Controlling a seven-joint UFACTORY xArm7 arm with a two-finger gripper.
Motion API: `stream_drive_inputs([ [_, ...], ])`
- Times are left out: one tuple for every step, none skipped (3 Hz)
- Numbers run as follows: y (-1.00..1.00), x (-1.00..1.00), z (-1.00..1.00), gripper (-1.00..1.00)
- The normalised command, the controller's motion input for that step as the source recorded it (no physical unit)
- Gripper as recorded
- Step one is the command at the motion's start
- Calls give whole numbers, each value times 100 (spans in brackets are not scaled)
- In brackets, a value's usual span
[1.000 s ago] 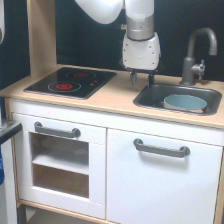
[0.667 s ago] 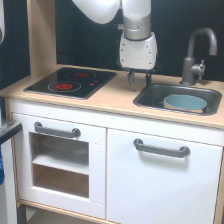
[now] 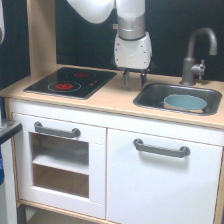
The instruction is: Place the pot in the sink
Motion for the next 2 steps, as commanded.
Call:
stream_drive_inputs([
  [-4, -29, 33, 100],
  [-4, -26, 31, 100],
])
